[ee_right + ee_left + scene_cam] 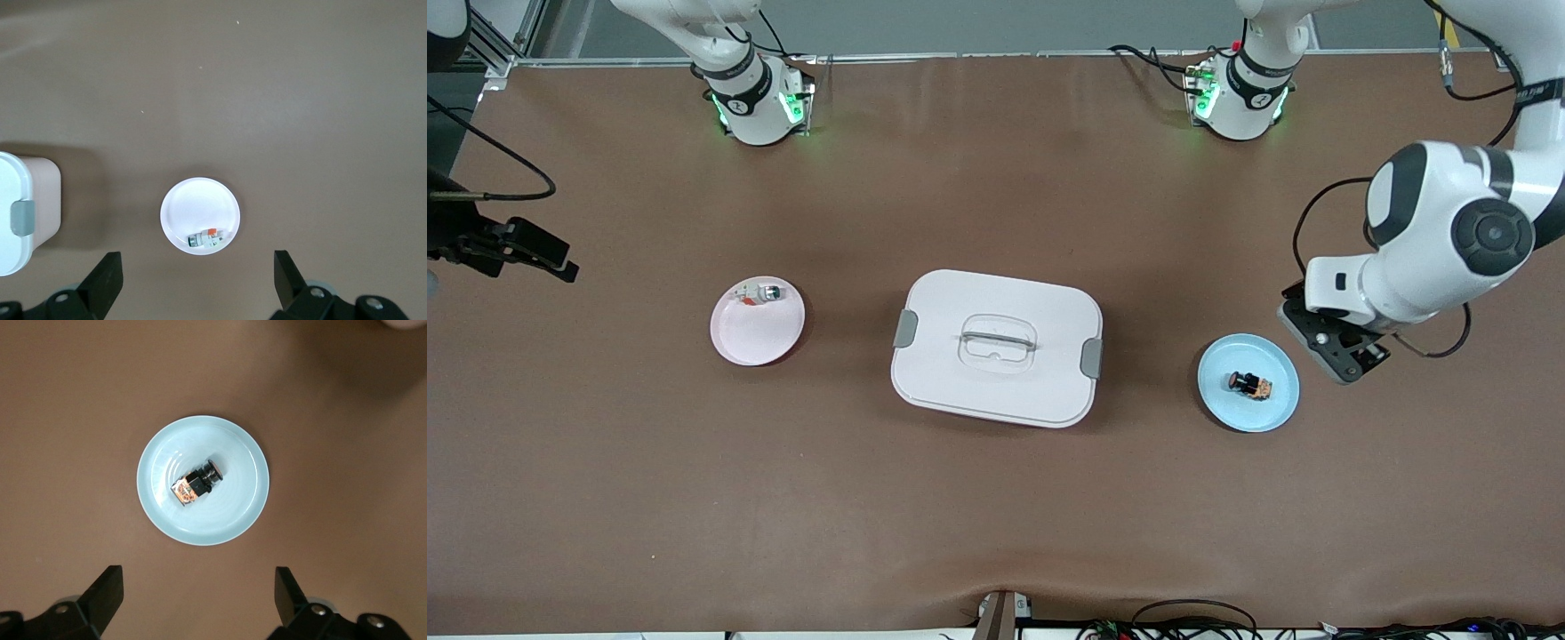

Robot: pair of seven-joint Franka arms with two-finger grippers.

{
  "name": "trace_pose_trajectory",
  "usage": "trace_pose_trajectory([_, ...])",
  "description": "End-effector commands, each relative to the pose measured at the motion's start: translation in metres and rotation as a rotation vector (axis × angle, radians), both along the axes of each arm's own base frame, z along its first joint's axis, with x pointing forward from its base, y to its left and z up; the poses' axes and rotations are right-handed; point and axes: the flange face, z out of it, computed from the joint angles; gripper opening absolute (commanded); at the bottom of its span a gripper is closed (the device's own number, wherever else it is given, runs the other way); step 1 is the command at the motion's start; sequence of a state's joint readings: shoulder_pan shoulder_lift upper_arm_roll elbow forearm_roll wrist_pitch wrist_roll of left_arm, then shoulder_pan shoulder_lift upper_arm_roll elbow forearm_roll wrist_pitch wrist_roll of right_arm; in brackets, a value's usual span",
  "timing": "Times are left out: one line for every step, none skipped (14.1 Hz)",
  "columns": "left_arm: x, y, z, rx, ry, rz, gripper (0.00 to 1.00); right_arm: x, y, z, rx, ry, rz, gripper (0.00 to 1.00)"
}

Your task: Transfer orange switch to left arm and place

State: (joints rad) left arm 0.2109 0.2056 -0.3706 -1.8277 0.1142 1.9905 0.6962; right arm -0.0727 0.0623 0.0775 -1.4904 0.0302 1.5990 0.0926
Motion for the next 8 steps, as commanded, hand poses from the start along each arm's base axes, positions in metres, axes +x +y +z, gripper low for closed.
trace_pose_trajectory([-0.007, 0.003, 0.043, 0.018, -0.044, 0.172, 1.00, -0.007, 0.009, 0.007, 0.002, -0.018, 0.008, 1.00])
trace_pose_trajectory([-0.013, 0.000, 0.058, 0.028, -0.055, 0.254, 1.00, -0.007, 0.006, 0.007, -0.004, -0.015, 0.006, 1.00])
trace_pose_trajectory([-0.020, -0.002, 0.073, 0.036, -0.069, 0.355, 1.00, -0.007, 0.004, 0.007, -0.004, -0.015, -0.006, 1.00])
trace_pose_trajectory([-0.023, -0.004, 0.081, 0.037, -0.083, 0.437, 1.00, -0.008, 0.000, 0.008, 0.008, -0.013, -0.016, 1.00])
trace_pose_trajectory([-0.029, -0.005, 0.095, 0.038, -0.109, 0.513, 1.00, -0.008, -0.008, 0.008, 0.010, -0.011, -0.031, 1.00])
trace_pose_trajectory([-0.034, -0.007, 0.100, 0.047, -0.104, 0.591, 1.00, -0.009, -0.009, 0.006, 0.009, -0.005, -0.034, 1.00])
trace_pose_trajectory([-0.039, -0.013, 0.104, 0.054, -0.101, 0.667, 1.00, -0.009, -0.016, 0.004, 0.009, -0.001, -0.045, 1.00])
trace_pose_trajectory([-0.041, -0.020, 0.108, 0.053, -0.109, 0.712, 1.00, -0.009, -0.020, 0.003, 0.009, 0.001, -0.051, 1.00])
